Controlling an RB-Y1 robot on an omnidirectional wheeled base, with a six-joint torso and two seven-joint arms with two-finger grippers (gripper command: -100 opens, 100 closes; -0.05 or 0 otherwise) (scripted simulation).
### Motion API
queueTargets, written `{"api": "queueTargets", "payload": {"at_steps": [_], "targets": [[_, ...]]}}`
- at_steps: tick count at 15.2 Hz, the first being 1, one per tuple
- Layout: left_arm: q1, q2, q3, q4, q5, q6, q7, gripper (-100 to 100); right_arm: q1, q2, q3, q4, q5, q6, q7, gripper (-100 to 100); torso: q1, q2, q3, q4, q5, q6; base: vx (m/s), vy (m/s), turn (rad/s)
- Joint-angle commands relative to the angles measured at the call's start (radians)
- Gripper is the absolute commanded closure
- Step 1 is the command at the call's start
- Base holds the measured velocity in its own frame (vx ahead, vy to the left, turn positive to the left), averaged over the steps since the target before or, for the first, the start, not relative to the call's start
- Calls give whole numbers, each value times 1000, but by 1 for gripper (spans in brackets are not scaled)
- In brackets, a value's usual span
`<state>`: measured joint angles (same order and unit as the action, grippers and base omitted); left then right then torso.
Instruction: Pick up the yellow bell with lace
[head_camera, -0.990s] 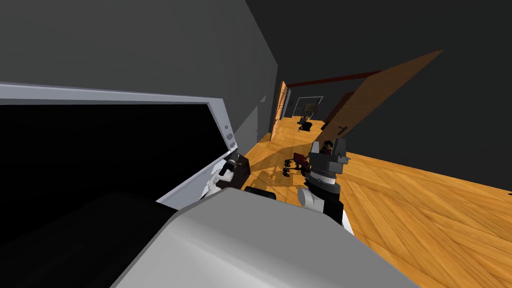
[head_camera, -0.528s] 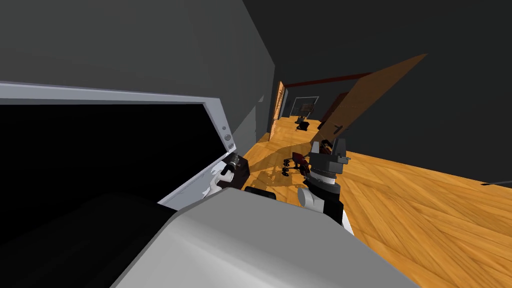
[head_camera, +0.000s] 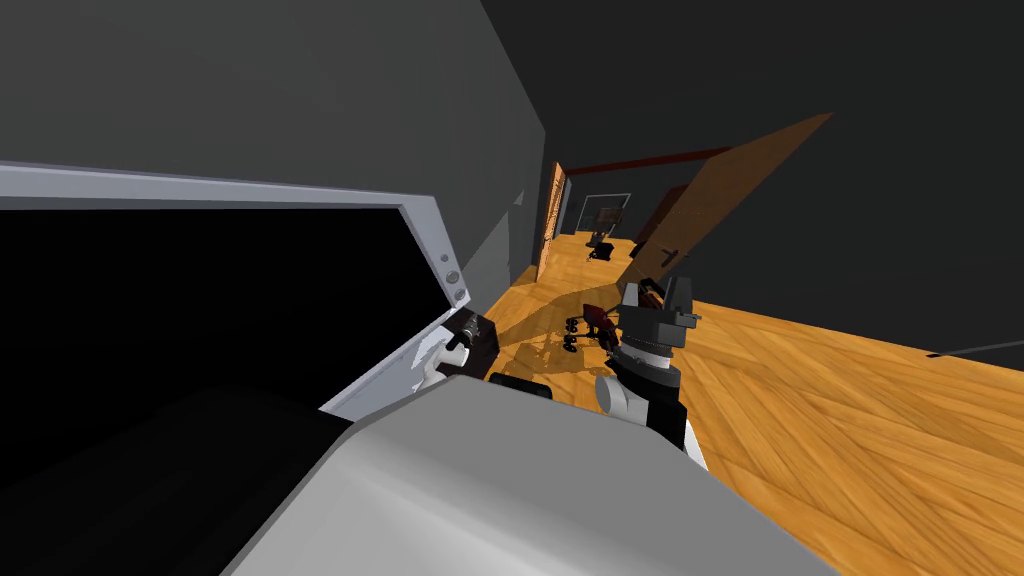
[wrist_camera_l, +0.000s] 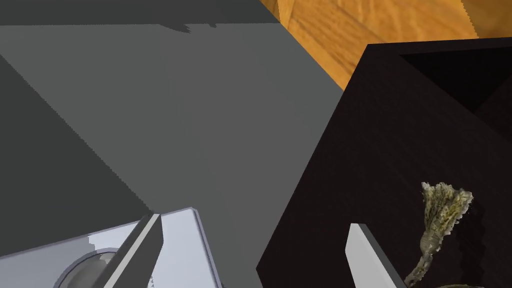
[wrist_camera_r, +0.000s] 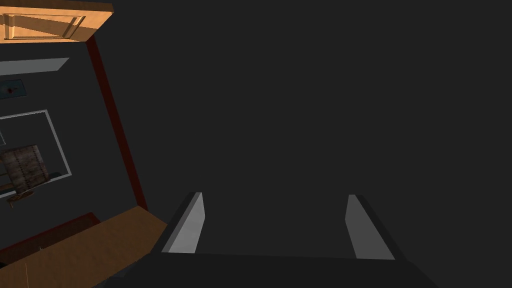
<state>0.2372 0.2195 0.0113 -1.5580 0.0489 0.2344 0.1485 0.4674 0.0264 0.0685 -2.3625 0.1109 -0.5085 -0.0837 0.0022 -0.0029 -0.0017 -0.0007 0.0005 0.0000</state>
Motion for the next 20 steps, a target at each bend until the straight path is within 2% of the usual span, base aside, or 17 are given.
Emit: {"api": "queueTargets", "payload": {"at_steps": [1, 5, 9, 10, 11, 14, 15, 16, 17, 20], "targets": [[-3, -5, -2, 37, 0, 25, -1, -100, 0, 0, 0, 0, 0, 0, 0, 0, 0, 0, 0, 0, 0, 0, 29, 39, -33], [2, -10, -6, 102, 2, 66, 0, -100, 0, 0, 0, 0, 0, 0, 0, 0, 1, 0, 0, 0, 0, 0, 37, 47, -39], [28, -16, -12, 167, 4, 101, 0, -100, 0, 0, 0, 0, 0, 0, 0, 0, 2, -1, 0, 0, 0, 0, 46, 62, -22], [19, -18, -10, 162, 0, 79, 0, -100, 0, 0, 0, 0, 0, 0, 0, 0, 2, -1, -1, 0, 1, 0, 28, 36, -4], [5, -26, -6, 202, -6, 58, -5, -100, 0, 0, 0, 0, 0, 0, 0, 0, 1, 0, 0, 0, 0, 0, 33, 19, 4], [-11, -33, -1, 244, -10, 29, -10, -100, 0, 0, 0, 0, 0, 0, 0, 0, -2, -1, -1, 0, 0, 0, 49, 6, 6], [-15, -34, 0, 252, -10, 24, -11, -100, 0, 0, 0, 0, 0, 0, 0, 0, -2, -1, -1, 0, 0, 0, 54, 3, 4], [-8, -32, -2, 236, -9, 36, -9, -100, 0, 0, 0, 0, 0, 0, 0, 0, -2, -2, -1, 0, -1, 0, 32, 2, 1], [-9, -33, -1, 239, -10, 33, -9, 100, 0, 0, 0, 0, 0, 0, 0, 0, -2, -1, 0, 0, -1, 0, 12, 1, 0], [-7, -33, -2, 240, -10, 34, -10, 100, 0, 0, 0, 0, 0, 0, 0, 0, -3, 1, 1, 1, -1, 0, 2, 1, -3]]}}
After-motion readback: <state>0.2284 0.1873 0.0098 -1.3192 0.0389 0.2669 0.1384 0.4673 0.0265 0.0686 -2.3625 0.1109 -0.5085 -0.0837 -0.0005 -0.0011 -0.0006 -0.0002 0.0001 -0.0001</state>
